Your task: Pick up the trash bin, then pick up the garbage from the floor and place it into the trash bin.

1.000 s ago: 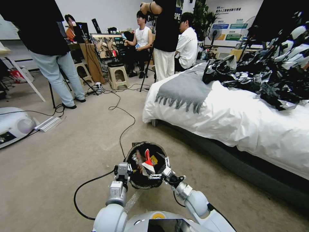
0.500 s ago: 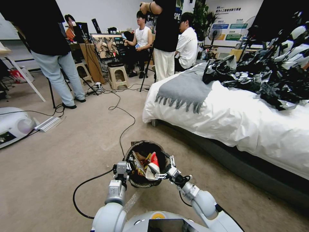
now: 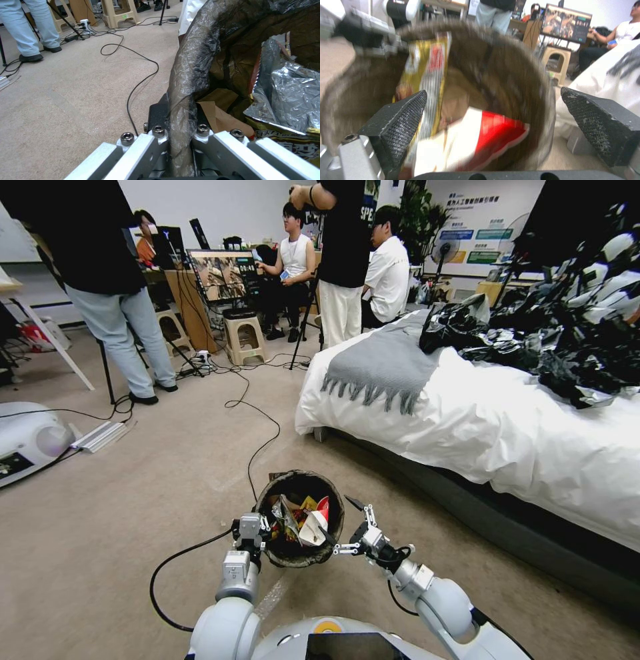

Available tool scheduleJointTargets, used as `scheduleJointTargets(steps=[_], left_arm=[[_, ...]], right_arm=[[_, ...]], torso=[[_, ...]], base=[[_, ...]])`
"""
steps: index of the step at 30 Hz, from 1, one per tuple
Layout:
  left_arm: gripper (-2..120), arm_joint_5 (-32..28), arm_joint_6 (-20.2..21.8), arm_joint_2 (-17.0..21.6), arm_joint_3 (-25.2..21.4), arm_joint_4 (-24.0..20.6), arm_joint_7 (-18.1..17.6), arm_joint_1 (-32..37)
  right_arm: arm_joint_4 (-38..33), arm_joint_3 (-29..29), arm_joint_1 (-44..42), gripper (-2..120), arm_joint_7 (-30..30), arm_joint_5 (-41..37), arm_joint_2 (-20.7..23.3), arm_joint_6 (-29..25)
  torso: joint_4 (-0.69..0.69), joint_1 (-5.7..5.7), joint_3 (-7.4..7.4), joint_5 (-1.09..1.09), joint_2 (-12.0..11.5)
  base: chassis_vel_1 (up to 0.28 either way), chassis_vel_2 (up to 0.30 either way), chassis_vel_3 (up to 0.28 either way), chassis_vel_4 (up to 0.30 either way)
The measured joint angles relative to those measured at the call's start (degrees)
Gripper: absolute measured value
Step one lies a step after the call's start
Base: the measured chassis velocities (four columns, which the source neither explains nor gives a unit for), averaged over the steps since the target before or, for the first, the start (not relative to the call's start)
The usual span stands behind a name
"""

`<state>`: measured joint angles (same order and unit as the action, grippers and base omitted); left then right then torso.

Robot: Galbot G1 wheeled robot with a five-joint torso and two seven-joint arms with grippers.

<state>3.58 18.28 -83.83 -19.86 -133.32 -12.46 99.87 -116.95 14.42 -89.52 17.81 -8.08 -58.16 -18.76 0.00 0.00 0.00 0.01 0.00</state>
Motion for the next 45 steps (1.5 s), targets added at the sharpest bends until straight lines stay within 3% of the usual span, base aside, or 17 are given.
scheduleJointTargets(steps=[14, 18, 20, 27, 45], left_arm=[[0, -2.0, 0.8, 0.3, -0.1, 0.1, -0.5, -0.1], [0, -2.1, 0.8, 0.3, -0.3, 0.5, -0.5, -0.3], [0, -2.1, 0.7, 0.3, -0.3, 0.6, -0.5, -0.3], [0, -2.1, 0.7, 0.3, -0.3, 0.6, -0.5, -0.2], [0, -2.1, 0.5, 0.1, -0.5, 0.6, -0.5, -0.1]], right_arm=[[-4.0, 3.0, -2.1, 100, 0.1, 0.1, -1.9, -3.5], [-5.3, 5.9, -4.4, 100, -1.6, 1.2, -5.7, -6.6], [-5.5, 8.1, -6.5, 100, -5.2, 2.5, -10.5, -8.6], [-5.1, 10.1, -9.9, 100, -11.9, 2.9, -17.3, -10.0], [-3.2, 10.1, -8.3, 100, -11.9, 2.0, -20.0, -10.8]], torso=[[0.01, 0.00, 0.00, -0.01, 0.0], [0.01, 0.00, 0.00, -0.02, 0.0], [0.00, 0.00, 0.00, -0.01, 0.0], [-0.01, 0.00, 0.00, -0.01, 0.0], [0.00, 0.00, 0.00, -0.01, 0.0]], base=[[0.000, 0.000, 0.000, 0.000], [0.000, 0.000, 0.000, 0.000], [0.000, 0.000, 0.000, 0.000], [0.000, 0.000, 0.000, 0.000], [0.000, 0.000, 0.000, 0.000]])
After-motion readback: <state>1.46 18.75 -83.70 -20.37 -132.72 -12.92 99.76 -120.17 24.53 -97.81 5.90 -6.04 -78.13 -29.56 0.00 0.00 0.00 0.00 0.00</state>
